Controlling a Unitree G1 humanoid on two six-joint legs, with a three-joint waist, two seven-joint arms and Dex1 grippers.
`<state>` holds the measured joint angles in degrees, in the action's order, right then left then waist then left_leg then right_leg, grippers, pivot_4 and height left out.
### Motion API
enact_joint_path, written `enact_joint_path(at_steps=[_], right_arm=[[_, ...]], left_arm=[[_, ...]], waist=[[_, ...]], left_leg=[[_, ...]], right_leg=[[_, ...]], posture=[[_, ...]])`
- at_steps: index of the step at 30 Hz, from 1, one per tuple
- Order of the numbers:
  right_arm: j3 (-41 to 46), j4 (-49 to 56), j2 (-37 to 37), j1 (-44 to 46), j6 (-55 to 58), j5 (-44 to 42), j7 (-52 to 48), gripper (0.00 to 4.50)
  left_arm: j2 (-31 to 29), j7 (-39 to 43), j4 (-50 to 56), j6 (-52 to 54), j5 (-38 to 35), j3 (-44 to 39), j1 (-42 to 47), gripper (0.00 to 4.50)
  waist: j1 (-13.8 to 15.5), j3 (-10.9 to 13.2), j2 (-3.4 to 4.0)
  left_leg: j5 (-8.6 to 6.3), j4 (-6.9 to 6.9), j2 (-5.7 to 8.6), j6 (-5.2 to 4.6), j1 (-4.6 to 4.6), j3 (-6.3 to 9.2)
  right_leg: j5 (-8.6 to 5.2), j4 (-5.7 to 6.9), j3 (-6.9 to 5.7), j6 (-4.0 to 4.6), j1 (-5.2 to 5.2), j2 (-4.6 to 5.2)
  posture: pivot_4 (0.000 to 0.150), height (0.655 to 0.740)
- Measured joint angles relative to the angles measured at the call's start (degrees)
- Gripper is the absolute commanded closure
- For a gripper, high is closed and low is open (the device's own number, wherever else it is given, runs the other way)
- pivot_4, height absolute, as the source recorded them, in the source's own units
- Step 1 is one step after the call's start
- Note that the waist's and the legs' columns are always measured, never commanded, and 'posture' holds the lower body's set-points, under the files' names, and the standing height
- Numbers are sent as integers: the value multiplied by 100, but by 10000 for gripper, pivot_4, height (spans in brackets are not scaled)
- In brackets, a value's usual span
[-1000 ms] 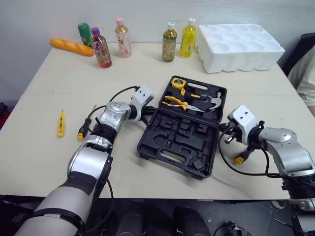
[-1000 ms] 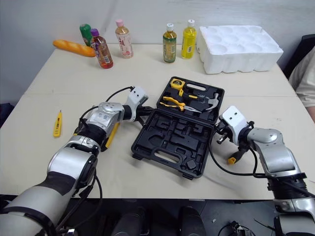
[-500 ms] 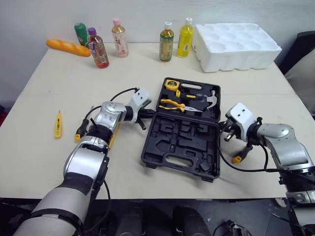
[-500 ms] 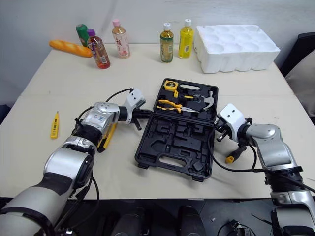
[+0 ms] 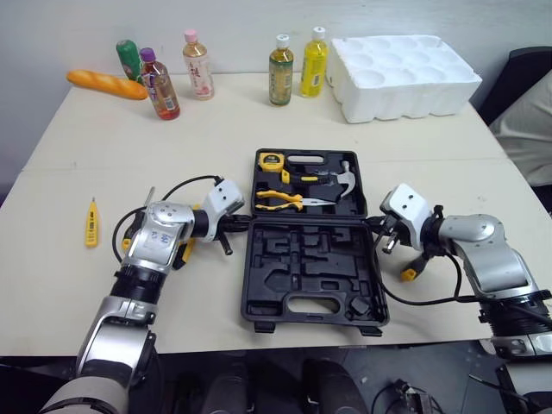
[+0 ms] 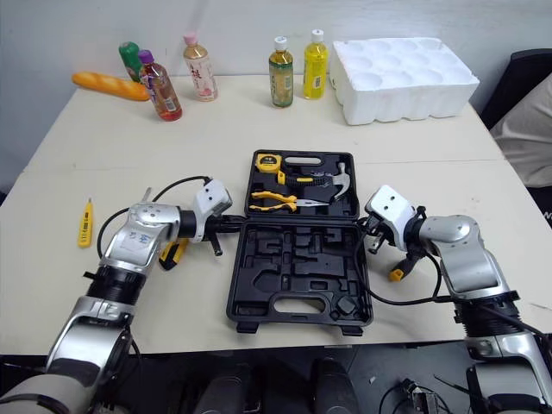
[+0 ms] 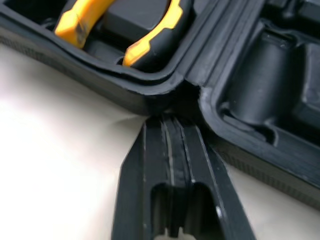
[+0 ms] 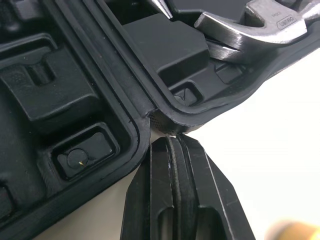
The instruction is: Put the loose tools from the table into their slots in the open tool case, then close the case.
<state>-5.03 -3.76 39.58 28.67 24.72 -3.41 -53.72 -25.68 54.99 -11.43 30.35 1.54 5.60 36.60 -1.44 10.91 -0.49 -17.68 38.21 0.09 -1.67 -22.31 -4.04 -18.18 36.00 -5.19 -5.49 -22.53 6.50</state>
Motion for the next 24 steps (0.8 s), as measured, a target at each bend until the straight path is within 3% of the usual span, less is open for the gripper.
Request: enact_joint_path(at_steps=[6,10,11,13,16,20,23,24], right_arm=[[-107,254,92,-37,38,184,8,44273],[-14,601,299,-195,165,78,-43,44273],[198,775,473,-355,201,-96,-151,45000],[784,1008,881,-737,394,-508,-418,45000],[1600,1069,1362,-1167,631,-955,-708,35961],[2503,1011,1784,-1900,808,-1495,-1205,16557],[3368,583,2101,-2620,870,-1735,-1619,693],[3547,461,2139,-2719,887,-1740,-1658,693]], left_arm=[[-32,-332,727,571,-40,-127,-397,45000],[-37,-480,1119,669,-450,-509,-853,45000],[-73,-447,1344,760,-729,-755,-1114,38616],[-290,-256,1869,1078,-1400,-1478,-1684,31772],[-768,-17,2508,1436,-2181,-2580,-2440,18942],[-1167,247,3010,1772,-2989,-3816,-3726,1418],[-1394,278,2804,1692,-3084,-5059,-4831,0],[-1427,261,2693,1637,-3080,-5322,-4975,0]], waist=[[-3,0,0],[0,0,0],[17,0,0],[35,1,-1],[49,2,-2],[105,2,-2],[130,2,-2],[138,2,-2]], left_leg=[[0,2,-1,1,2,3],[0,-4,-1,1,-3,5],[0,-4,-1,1,-5,10],[-1,-3,-1,0,-8,14],[-1,0,-1,0,12,16],[-6,-6,-2,-1,32,21],[-20,-10,-2,-7,35,20],[-24,-10,-2,-9,35,20]], right_leg=[[0,-1,10,0,3,2],[0,-4,37,0,-4,4],[0,-5,38,0,-3,5],[0,-12,40,0,1,8],[0,-14,42,0,22,13],[-1,-39,49,2,38,18],[-4,-45,52,8,38,22],[-4,-47,52,9,39,23]], posture=[[1500,7384],[1500,7384],[1500,7384],[1500,7384],[1500,7384],[1500,7384],[1500,7384],[1500,7384]])
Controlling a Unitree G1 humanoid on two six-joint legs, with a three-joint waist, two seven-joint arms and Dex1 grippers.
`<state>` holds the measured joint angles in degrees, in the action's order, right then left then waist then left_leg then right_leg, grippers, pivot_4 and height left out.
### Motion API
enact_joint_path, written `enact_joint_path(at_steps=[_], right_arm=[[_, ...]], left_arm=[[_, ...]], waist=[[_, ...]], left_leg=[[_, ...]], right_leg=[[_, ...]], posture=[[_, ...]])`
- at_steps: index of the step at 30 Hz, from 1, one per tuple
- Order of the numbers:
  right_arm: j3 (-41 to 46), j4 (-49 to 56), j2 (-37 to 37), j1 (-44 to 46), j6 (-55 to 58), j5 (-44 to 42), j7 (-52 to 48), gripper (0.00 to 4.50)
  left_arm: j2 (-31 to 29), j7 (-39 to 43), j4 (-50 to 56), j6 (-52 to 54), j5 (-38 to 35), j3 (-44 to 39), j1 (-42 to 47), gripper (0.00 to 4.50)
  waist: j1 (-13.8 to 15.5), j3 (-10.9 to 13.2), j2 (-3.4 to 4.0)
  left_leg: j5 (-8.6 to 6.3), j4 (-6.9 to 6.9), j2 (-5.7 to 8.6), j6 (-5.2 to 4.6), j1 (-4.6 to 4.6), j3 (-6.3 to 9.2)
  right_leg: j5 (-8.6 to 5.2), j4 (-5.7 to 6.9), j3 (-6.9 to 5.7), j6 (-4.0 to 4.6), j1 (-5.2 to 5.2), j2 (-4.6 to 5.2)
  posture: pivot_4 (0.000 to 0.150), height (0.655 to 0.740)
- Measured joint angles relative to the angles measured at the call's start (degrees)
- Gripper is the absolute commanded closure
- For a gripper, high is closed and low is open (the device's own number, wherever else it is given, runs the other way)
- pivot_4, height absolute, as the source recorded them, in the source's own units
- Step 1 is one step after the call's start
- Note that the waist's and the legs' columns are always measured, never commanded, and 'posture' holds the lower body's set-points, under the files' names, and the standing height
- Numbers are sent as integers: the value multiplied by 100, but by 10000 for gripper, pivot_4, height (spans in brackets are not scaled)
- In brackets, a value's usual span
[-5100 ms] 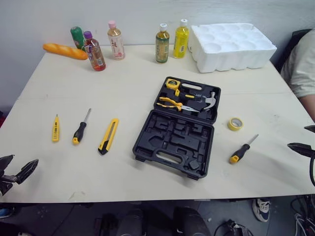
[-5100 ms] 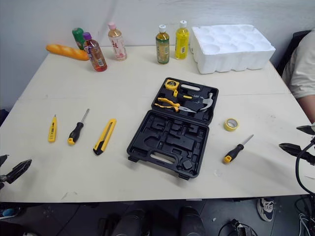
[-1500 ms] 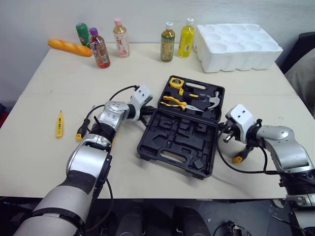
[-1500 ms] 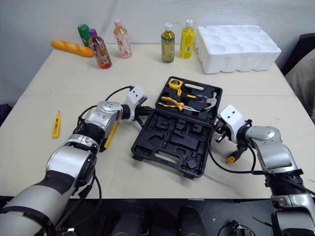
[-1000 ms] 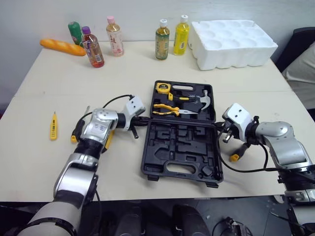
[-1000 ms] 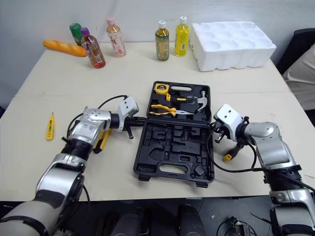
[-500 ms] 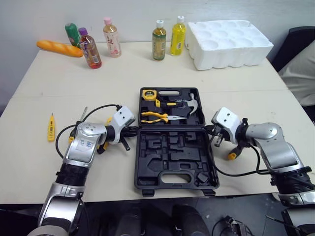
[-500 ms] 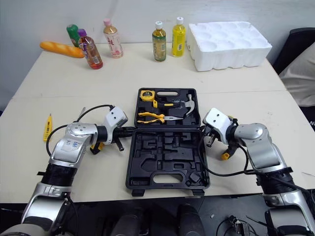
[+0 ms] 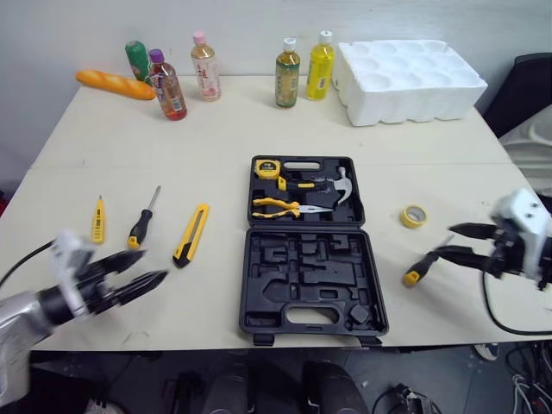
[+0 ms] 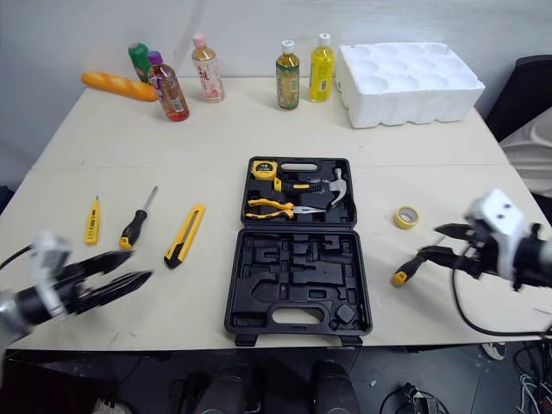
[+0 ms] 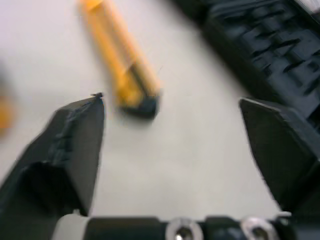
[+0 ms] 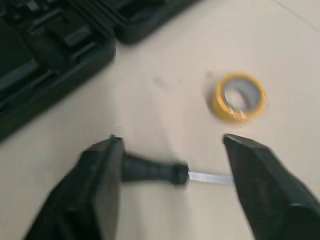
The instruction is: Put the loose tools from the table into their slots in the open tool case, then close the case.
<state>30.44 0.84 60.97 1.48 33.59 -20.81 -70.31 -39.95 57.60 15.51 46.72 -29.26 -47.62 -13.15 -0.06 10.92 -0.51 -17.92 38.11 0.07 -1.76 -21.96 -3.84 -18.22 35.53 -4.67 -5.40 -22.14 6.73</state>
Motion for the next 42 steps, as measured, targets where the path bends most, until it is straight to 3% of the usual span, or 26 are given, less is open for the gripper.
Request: enact_joint_path(at_steps=[4,7,14,20,25,33,42], right_arm=[[517,-928,287,-345,-368,17,-217,693],[634,-1779,398,-132,-746,50,-254,693],[419,-2169,408,277,-1099,-47,-407,693],[57,-793,294,618,-372,-873,-577,693],[-822,746,-385,1656,607,-1950,-110,693],[-2065,2014,-1173,3175,1302,-2811,505,693],[-3057,2074,-2139,3670,1019,-2368,1100,693]], left_arm=[[-213,-249,-939,-477,77,-909,-454,0],[-451,-402,-1804,-987,287,-1125,-575,0],[-444,-571,-1596,-1242,248,-910,-629,0],[-222,-1212,211,-709,-20,-16,-403,0],[-226,-2305,861,339,45,872,205,0],[-223,-3331,560,1373,165,1722,1514,0],[-289,-3661,-758,1497,613,2735,2758,0]], waist=[[19,0,0],[-19,-1,3],[-50,0,7],[-60,-1,15],[-117,0,15],[-97,-4,8],[-1,-7,0]], left_leg=[[-46,-2,5,-1,8,1],[-53,-8,5,1,15,-4],[-35,-19,4,42,2,-7],[-29,-18,3,41,2,-7],[-10,-18,-3,20,-3,-5],[-9,-8,-2,20,-16,-3],[-5,-1,2,18,-20,-4]], right_leg=[[-3,-1,1,9,1,14],[-8,1,4,18,-4,18],[-14,14,5,28,-28,20],[-12,24,6,26,-26,18],[-13,30,7,27,-32,4],[-12,37,3,25,-38,0],[-10,49,2,22,-41,-3]], posture=[[1500,7384],[1500,7384],[1500,7384],[1500,7384],[1500,7384],[1500,7384],[1500,7384]])
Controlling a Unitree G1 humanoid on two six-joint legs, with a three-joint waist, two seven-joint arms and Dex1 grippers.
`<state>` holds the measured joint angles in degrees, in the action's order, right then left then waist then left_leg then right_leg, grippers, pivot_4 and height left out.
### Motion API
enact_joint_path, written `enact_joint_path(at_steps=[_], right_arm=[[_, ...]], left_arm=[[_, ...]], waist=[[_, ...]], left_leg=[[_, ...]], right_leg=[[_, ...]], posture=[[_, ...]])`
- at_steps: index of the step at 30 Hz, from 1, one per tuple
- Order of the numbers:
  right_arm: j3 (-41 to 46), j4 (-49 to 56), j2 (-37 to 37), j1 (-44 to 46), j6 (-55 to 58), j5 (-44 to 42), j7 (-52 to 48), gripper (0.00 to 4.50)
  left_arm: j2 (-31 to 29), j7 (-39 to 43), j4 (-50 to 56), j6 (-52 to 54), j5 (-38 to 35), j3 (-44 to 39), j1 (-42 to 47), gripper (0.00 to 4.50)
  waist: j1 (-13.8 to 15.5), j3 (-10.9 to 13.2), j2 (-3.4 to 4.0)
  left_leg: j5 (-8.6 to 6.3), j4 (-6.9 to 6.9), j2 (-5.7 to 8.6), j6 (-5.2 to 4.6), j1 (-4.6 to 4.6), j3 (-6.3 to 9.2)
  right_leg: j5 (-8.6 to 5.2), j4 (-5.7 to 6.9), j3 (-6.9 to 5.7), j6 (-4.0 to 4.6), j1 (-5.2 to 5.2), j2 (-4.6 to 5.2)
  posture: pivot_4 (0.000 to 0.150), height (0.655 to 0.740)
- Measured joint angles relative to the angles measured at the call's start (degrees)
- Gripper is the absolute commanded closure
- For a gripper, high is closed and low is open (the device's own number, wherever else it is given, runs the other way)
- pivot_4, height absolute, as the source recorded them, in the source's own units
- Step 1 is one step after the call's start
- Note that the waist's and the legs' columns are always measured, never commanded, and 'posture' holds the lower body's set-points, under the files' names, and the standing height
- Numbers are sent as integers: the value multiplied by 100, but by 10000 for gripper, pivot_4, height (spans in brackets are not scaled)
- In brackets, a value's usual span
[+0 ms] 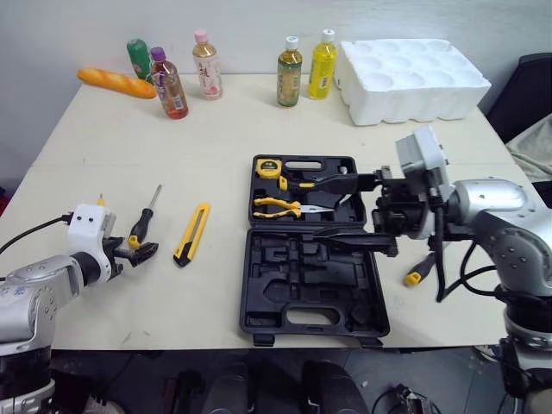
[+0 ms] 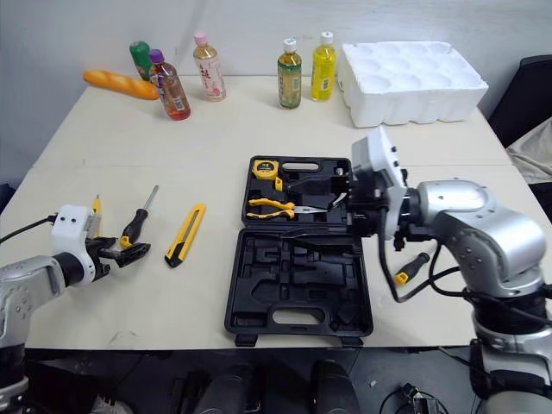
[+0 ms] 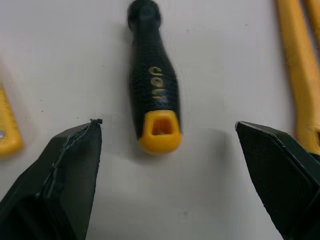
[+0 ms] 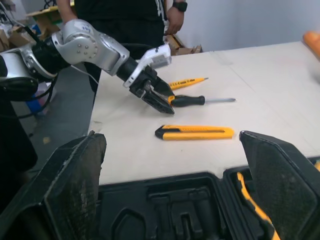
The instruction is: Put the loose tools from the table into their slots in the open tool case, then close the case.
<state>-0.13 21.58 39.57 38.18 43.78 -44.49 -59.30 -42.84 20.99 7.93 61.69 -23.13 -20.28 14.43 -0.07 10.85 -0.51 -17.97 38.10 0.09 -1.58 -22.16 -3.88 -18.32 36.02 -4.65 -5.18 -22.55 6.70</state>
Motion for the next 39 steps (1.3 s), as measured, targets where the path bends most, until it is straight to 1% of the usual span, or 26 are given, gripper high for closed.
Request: enact_joint_path(at_steps=[5,6,7,10,12,13,17,18,21,23,24,26,28,31,33,35,39], right_arm=[[-425,-229,-406,66,-298,443,206,693],[-463,-260,-441,65,-362,511,217,0],[-466,-276,-453,64,-391,551,220,0],[-466,-289,-465,64,-447,627,226,0],[-466,-289,-468,64,-497,646,231,0],[-466,-289,-467,63,-504,670,231,0],[-452,-293,-420,3,-527,736,231,0],[-433,-296,-379,-37,-527,754,231,0],[-374,-277,-225,-106,-509,755,224,0],[-242,-199,-34,-282,-480,741,217,0],[-135,-97,125,-475,-461,735,215,0],[21,45,410,-870,-364,737,226,0],[171,201,588,-1236,-319,736,283,0],[466,487,827,-1837,-242,749,415,0],[566,631,934,-2062,-236,758,493,0],[805,866,992,-2422,-197,740,629,0],[1028,1194,1009,-2874,-108,728,865,0]], left_arm=[[64,-94,-560,-175,249,309,533,0],[85,-87,-638,-242,291,355,595,5518],[119,-89,-690,-275,330,361,648,8286],[150,-82,-818,-353,355,373,732,21228],[191,-74,-829,-432,360,375,734,31567],[216,-72,-830,-460,359,371,738,34629],[172,197,-729,-490,264,400,811,34691],[26,391,-553,-466,191,502,833,34691],[-485,1044,4,-404,-84,795,1041,34691],[-908,1673,456,-426,-285,1056,1317,34691],[-1069,1989,597,-454,-358,1297,1531,34691],[-1188,2469,761,-521,-384,1817,1976,34691],[-1104,2869,721,-663,-331,2432,2428,34691],[-656,3421,626,-986,-164,3347,3119,34691],[-484,3670,450,-1160,-40,3755,3407,34691],[-290,3914,92,-1460,356,4285,3743,34691],[100,4209,-484,-1990,951,4906,4039,34691]], waist=[[17,-2,-2],[20,-2,-2],[24,-2,-2],[29,-2,-2],[27,-2,-2],[28,-2,-2],[11,3,-22],[0,7,-34],[-6,8,-38],[2,8,-37],[27,8,-37],[63,7,-37],[74,8,-37],[122,8,-37],[96,8,-37],[116,8,-37],[148,9,-37]], left_leg=[[16,1,4,2,2,1],[17,1,5,2,2,1],[18,1,5,2,2,1],[18,3,7,1,1,2],[18,3,7,1,1,2],[18,3,7,1,1,2],[18,3,5,1,-4,3],[18,2,4,1,-9,5],[18,1,4,1,-16,9],[18,-2,5,1,-16,8],[18,-2,7,1,-18,12],[17,-2,9,0,-17,7],[21,0,9,-5,-18,3],[26,5,7,-10,-18,-3],[27,5,5,-11,-13,-16],[29,4,3,-10,-13,-15],[32,10,5,-15,-18,-12]], right_leg=[[1,7,-3,-2,0,1],[1,11,-3,-2,0,0],[1,20,-4,-2,0,0],[1,23,-4,-2,1,1],[1,21,-4,-2,1,2],[1,21,-4,-2,1,2],[1,18,-7,-2,0,1],[1,14,-9,-3,-2,-1],[3,1,-10,-5,-3,0],[3,-6,-9,-6,-1,0],[3,-9,-11,-6,1,1],[3,-14,-9,-6,4,-1],[5,-10,-8,-9,4,-8],[7,-4,-5,-12,3,-15],[8,-1,8,-15,1,-19],[8,-1,5,-15,1,-25],[9,-2,4,-17,0,-25]], posture=[[1500,7384],[1500,7384],[1500,7384],[1500,7384],[1500,7384],[1500,7384],[1500,7384],[1500,7384],[1500,7384],[1500,7384],[1500,7384],[1500,7384],[1500,7384],[1500,7384],[1500,7384],[1500,7384],[1500,7384]])
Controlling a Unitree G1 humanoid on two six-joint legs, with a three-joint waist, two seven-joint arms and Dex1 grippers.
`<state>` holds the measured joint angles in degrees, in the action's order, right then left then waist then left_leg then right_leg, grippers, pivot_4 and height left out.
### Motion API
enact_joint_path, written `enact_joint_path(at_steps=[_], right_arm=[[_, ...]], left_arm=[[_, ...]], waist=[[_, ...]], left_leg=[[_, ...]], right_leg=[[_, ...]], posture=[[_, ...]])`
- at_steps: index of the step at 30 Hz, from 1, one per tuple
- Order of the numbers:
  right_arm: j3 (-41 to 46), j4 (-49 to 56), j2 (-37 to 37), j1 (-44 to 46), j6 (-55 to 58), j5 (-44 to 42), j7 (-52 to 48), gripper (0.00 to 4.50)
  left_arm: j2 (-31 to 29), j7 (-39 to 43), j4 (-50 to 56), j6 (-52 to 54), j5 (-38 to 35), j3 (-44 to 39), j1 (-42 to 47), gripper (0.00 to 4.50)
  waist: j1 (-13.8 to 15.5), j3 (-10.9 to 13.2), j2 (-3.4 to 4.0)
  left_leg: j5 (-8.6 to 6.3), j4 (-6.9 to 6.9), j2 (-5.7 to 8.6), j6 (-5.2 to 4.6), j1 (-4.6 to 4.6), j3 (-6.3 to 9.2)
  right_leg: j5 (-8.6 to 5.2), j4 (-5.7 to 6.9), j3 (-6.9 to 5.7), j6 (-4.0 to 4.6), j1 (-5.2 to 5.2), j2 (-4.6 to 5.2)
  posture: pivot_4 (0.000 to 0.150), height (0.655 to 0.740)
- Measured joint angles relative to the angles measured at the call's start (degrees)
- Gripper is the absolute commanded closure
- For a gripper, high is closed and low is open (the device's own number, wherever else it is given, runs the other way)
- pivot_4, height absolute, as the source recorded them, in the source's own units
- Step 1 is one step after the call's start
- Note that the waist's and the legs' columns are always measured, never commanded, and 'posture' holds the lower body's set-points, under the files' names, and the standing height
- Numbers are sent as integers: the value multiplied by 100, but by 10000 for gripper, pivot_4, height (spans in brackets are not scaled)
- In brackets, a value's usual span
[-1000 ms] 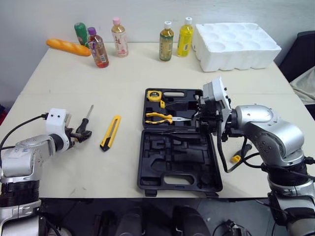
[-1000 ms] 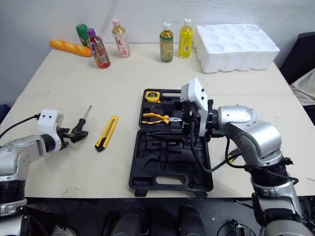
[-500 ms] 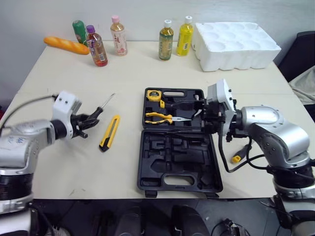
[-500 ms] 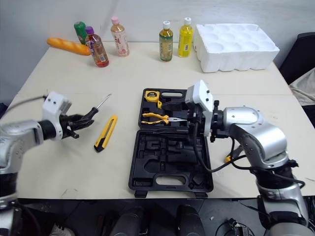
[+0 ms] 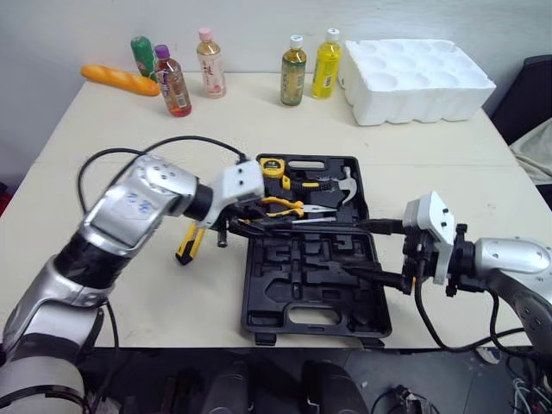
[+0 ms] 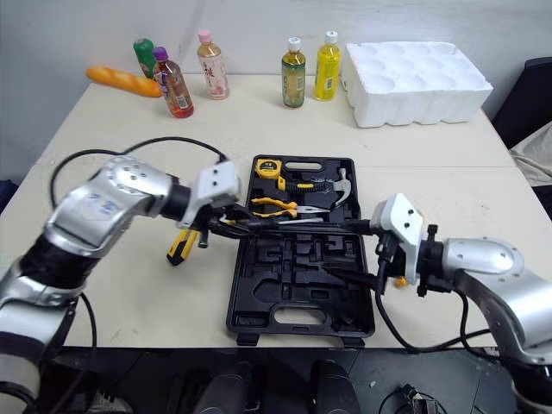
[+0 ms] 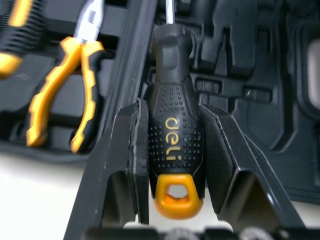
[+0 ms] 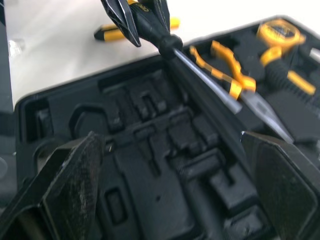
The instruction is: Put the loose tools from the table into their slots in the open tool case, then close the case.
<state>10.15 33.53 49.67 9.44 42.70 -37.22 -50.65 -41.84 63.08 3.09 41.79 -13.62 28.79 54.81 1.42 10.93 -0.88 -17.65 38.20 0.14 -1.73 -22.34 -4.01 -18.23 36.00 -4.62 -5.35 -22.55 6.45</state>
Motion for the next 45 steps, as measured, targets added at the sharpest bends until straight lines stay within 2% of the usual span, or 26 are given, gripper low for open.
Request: enact_joint_path(at_steps=[4,9,17,24,26,27,29,30,34,37,39,42,43,45], right_arm=[[170,245,-1,-412,23,7,293,0],[299,294,-14,-671,28,4,535,0],[381,353,-112,-816,27,-24,808,0],[380,352,-113,-836,17,-43,859,0],[380,351,-112,-836,8,-43,859,0],[379,351,-112,-836,6,-43,859,0],[375,351,-112,-836,4,-44,858,0],[373,351,-112,-839,3,-44,858,0],[373,352,-111,-894,3,-52,856,0],[373,351,-111,-906,2,-55,853,0],[362,351,-113,-885,-3,-54,853,0],[346,330,-113,-852,-4,-52,849,0],[328,313,-113,-828,-6,-50,845,0],[253,275,-114,-763,-20,-45,834,0]], left_arm=[[409,218,-550,-540,549,402,287,34691],[762,385,-823,-633,878,529,343,34691],[999,414,-1320,-902,1381,552,452,34691],[1161,473,-1467,-925,1521,531,478,34691],[1194,474,-1468,-914,1559,512,477,23943],[1216,508,-1463,-914,1558,503,477,20966],[1259,540,-1445,-921,1527,462,477,12035],[1253,552,-1439,-968,1481,345,477,9268],[1160,710,-1156,-1058,1017,-377,472,9268],[1303,638,-1078,-1181,621,-988,209,17572],[1586,425,-1363,-1404,300,-1487,-184,26402],[1679,367,-1824,-1660,147,-1721,-665,41305],[1697,369,-1918,-1736,144,-1725,-740,44032],[1714,324,-2019,-1889,169,-1718,-896,44032]], waist=[[12,0,-1],[10,1,-1],[5,1,-1],[11,1,-1],[11,1,-1],[11,1,-1],[11,1,-1],[6,1,-1],[-5,0,-1],[-4,-1,2],[-3,-2,3],[-2,-1,2],[-1,-1,2],[8,-1,2]], left_leg=[[3,5,10,-13,-7,1],[4,6,11,-19,-8,4],[4,9,11,-19,-8,5],[4,18,12,-20,-8,9],[4,18,11,-20,-8,10],[4,18,11,-20,-8,11],[4,23,11,-21,-10,12],[4,25,11,-21,-11,12],[4,22,8,-20,-10,14],[4,24,9,-20,-5,13],[4,36,8,-20,-6,16],[4,42,8,-20,-10,17],[3,43,9,-21,-9,17],[2,45,11,-24,-9,16]], right_leg=[[8,-4,2,-15,1,4],[10,-5,2,-18,2,10],[10,-5,1,-19,3,9],[11,-2,0,-20,7,10],[11,-2,0,-20,8,10],[11,-2,0,-20,8,10],[12,-1,0,-22,8,11],[12,0,0,-22,7,12],[12,-2,0,-22,7,13],[12,-1,0,-22,12,13],[12,3,-3,-22,15,15],[12,6,-6,-23,12,12],[13,5,-6,-23,13,11],[13,5,-6,-24,14,12]], posture=[[1500,7384],[1500,7384],[1500,7384],[1500,7384],[1500,7384],[1500,7384],[1500,7384],[1500,7384],[1500,7384],[1500,7384],[1500,7384],[1500,7384],[1500,7384],[1500,7384]])
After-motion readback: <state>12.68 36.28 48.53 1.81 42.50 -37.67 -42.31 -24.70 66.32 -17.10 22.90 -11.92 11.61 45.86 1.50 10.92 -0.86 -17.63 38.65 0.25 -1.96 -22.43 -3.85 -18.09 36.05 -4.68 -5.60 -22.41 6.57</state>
